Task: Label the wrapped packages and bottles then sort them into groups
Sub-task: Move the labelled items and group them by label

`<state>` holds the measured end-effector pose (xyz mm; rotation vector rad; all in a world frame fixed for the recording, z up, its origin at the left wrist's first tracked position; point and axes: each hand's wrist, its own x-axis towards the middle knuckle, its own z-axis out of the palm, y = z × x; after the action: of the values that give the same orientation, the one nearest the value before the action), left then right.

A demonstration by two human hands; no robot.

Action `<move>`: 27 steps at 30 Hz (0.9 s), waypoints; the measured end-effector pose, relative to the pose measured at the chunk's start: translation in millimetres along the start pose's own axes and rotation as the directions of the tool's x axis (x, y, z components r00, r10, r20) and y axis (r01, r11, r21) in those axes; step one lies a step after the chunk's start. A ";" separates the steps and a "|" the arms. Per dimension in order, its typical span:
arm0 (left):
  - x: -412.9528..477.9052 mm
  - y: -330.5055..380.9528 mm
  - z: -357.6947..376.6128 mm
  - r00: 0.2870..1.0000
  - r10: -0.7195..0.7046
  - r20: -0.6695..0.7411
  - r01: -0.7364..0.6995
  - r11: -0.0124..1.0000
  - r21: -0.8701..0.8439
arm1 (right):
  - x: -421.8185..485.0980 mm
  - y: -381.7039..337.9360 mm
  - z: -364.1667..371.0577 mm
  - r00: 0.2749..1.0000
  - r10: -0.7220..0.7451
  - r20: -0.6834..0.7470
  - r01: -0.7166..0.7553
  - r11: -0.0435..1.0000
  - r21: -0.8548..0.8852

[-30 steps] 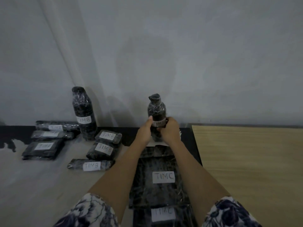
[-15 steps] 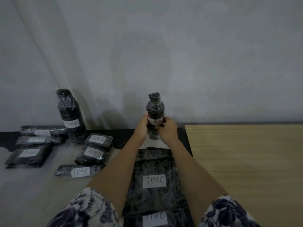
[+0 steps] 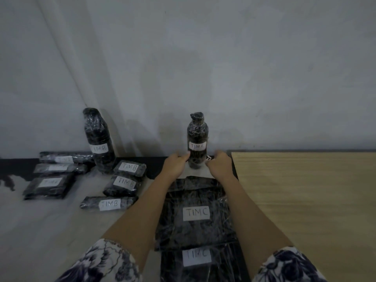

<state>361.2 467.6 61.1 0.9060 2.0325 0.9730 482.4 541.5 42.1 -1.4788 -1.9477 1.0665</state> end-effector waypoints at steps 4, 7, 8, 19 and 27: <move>-10.6 -17.4 -20.8 0.988 -0.117 0.102 0.098 0.980 0.176 | -22.2 16.7 -9.1 0.988 0.146 0.039 -0.144 0.988 -0.057; -30.3 -23.8 -33.7 0.953 -0.246 0.177 0.237 0.969 0.072 | -44.5 23.8 -15.2 0.975 0.220 0.042 -0.218 0.975 -0.039; -41.4 -23.9 -36.7 0.941 -0.273 0.202 0.264 0.962 0.070 | -53.5 25.2 -17.8 0.971 0.236 0.034 -0.236 0.972 -0.026; -111.9 -55.0 -30.1 0.954 -0.268 0.131 0.292 0.932 -0.214 | -120.9 27.7 -23.8 0.958 0.271 -0.096 -0.234 0.929 0.286; -111.0 -91.5 -48.7 0.929 -0.312 -0.200 0.166 0.833 -0.527 | -135.1 47.9 -18.8 0.927 0.372 -0.049 -0.326 0.864 0.383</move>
<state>352.4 317.5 39.6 0.2295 1.9047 1.4550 566.2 424.8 26.2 -1.6651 -1.3256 1.3734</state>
